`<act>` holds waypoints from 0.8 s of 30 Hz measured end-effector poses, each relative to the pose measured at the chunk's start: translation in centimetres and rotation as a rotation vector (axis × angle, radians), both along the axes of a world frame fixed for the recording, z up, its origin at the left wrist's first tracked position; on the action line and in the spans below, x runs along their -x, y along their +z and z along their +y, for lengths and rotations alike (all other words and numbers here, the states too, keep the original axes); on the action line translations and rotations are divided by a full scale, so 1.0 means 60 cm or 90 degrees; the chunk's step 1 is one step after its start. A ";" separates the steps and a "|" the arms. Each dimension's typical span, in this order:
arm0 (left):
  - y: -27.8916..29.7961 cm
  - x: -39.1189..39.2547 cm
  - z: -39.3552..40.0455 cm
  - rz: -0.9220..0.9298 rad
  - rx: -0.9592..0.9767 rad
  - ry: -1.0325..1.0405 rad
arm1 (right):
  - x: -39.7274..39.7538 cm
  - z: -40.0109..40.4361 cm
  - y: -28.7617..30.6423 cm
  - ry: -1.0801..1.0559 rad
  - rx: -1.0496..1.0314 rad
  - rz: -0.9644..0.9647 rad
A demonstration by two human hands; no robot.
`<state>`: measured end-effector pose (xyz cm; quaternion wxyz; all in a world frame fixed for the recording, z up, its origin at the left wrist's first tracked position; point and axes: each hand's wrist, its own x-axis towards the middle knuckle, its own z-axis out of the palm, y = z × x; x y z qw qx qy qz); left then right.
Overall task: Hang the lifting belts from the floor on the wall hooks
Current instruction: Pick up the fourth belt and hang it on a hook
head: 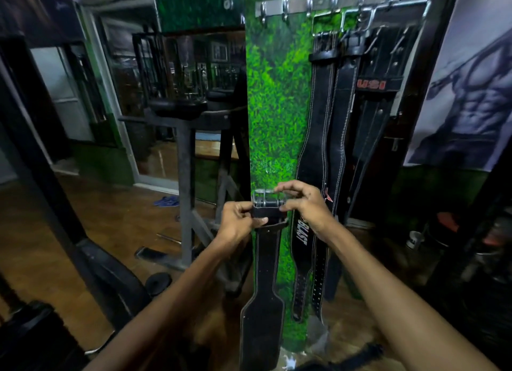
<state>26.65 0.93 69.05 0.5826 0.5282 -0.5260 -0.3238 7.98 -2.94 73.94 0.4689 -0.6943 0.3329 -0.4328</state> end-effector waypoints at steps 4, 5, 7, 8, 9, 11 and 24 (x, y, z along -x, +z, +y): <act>0.030 -0.006 -0.022 -0.017 0.012 0.010 | -0.002 -0.004 0.034 0.010 -0.039 -0.135; 0.038 -0.006 -0.025 -0.029 0.017 0.013 | -0.003 -0.004 0.043 0.008 -0.028 -0.117; 0.054 -0.005 -0.028 -0.051 0.021 0.015 | -0.008 -0.005 0.064 -0.006 0.005 -0.058; 0.058 -0.004 -0.030 -0.056 0.019 0.015 | -0.012 -0.001 0.076 -0.008 0.019 -0.024; 0.061 -0.005 -0.033 -0.060 0.017 0.017 | -0.016 0.000 0.086 -0.001 0.033 0.015; 0.063 -0.008 -0.037 -0.057 0.017 0.015 | -0.024 -0.004 0.097 0.030 0.044 0.096; 0.113 -0.022 -0.046 -0.065 0.051 0.044 | -0.051 -0.055 0.133 -0.106 -0.043 0.189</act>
